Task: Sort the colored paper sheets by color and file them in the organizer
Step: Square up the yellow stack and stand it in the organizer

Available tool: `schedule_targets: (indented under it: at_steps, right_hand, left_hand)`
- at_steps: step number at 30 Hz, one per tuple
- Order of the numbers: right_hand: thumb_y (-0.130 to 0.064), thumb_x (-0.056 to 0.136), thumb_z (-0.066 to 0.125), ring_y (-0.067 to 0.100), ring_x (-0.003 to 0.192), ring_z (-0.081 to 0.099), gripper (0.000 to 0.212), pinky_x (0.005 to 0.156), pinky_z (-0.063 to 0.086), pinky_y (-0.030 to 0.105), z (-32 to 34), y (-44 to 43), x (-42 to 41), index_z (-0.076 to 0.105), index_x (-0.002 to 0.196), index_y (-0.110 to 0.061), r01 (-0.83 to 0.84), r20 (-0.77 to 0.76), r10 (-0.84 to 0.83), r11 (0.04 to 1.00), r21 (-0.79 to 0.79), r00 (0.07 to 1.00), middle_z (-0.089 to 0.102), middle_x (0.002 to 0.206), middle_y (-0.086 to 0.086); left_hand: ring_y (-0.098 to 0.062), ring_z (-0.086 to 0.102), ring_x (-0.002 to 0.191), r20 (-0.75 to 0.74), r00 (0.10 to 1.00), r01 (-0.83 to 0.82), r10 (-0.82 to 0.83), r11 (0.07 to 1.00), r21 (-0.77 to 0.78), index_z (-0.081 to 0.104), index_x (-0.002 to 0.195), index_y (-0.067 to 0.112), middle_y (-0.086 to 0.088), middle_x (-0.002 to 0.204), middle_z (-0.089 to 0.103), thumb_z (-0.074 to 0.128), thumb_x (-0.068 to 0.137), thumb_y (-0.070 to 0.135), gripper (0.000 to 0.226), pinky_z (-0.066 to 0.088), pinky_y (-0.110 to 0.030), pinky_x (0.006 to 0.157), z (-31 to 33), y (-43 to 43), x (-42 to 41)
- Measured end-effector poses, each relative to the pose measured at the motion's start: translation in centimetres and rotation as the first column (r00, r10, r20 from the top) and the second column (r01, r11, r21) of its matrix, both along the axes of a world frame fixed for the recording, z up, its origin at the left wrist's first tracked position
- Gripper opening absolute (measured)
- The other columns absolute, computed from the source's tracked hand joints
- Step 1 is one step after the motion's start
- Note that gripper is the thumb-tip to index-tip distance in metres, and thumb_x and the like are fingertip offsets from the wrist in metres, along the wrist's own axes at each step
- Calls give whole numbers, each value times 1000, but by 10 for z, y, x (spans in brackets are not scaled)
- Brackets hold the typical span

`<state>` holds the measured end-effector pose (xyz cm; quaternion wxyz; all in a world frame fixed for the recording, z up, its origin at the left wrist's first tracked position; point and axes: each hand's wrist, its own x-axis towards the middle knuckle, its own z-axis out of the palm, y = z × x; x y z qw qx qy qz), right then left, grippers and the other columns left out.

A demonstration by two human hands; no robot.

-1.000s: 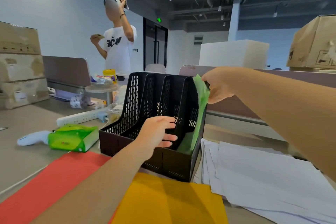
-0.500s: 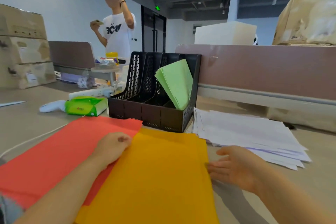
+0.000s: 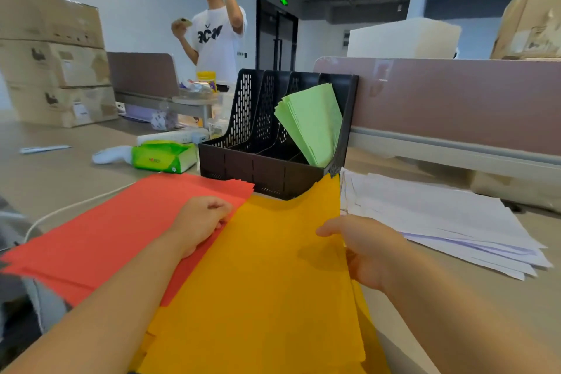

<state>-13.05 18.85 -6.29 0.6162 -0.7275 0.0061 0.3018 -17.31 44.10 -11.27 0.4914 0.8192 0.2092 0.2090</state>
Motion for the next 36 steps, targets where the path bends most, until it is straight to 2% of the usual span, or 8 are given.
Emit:
schedule_targets:
  at_steps: [3, 5, 8, 18, 23, 29, 33, 36]
  right_hand:
    - [-7, 84, 65, 38, 132, 37, 79, 102, 39, 50, 4, -4, 1, 21, 149, -20, 13, -21, -11, 997, 72, 1000, 26, 153, 13]
    - [-3, 87, 60, 33, 93, 65, 71, 72, 54, 42, 5, -7, 2, 25, 147, -15, 37, -95, -23, 988, 152, 995, 46, 133, 17]
    - [0, 87, 57, 22, 35, 56, 52, 40, 51, 29, 5, -11, 6, 41, 135, -8, 72, -173, -31, 970, 233, 984, 55, 86, 17]
    - [-17, 84, 68, 33, 118, 47, 56, 94, 47, 41, 0, -5, 3, 40, 132, -15, -17, 158, 60, 966, -256, 986, 44, 133, 13]
    - [-9, 89, 58, 40, 101, 58, 63, 67, 53, 46, 12, -33, 26, 28, 144, -3, 3, -135, 12, 993, 117, 991, 43, 138, 24]
    - [-25, 88, 56, 22, 64, 55, 36, 63, 40, 25, -5, -31, 22, 61, 113, 0, -70, -166, 80, 996, 62, 983, 66, 87, 14]
    - [-20, 79, 68, 36, 105, 61, 43, 96, 46, 45, -7, -19, 15, 58, 119, -7, -117, -133, 120, 993, 30, 984, 64, 115, 19]
    - [-12, 84, 66, 38, 92, 64, 24, 73, 52, 46, -3, -13, 15, 54, 105, -11, -162, -129, 162, 987, 7, 978, 65, 107, 20]
  left_hand:
    - [-10, 50, 58, 12, 1000, 4, -4, 1000, -7, 67, 86, 11, -3, 71, 62, 58, 93, 12, 11, 38, -14, 47, 0, -1, -1]
    - [-10, 49, 57, 13, 1000, 4, -4, 1000, -5, 67, 84, 12, -3, 71, 63, 58, 93, 12, 12, 38, -15, 47, -1, -1, -2]
    - [-11, 49, 57, 10, 1000, -3, 3, 1000, -2, 68, 86, 12, -3, 72, 64, 58, 93, 13, 12, 37, -19, 49, -1, 1, -1]
    - [-13, 48, 58, 39, 999, -16, 17, 1000, -24, 68, 88, 13, -6, 73, 64, 58, 93, 13, 11, 37, -22, 52, -2, 2, 0]
    - [-14, 48, 58, 52, 999, -12, 14, 999, -35, 67, 85, 15, -7, 74, 64, 58, 92, 12, 12, 37, -23, 52, -2, 1, 1]
    - [-13, 48, 58, 51, 999, -17, 19, 999, -40, 68, 86, 17, -5, 74, 64, 58, 92, 12, 13, 37, -22, 52, -1, 1, -1]
    - [-12, 48, 59, 38, 999, -19, 21, 999, -46, 68, 90, 17, -4, 73, 64, 58, 92, 15, 11, 37, -21, 51, -1, 0, -1]
    - [-12, 48, 57, 55, 998, -15, 23, 992, -126, 68, 90, 15, -3, 72, 61, 59, 92, 15, 10, 38, -21, 50, 1, 2, 1]
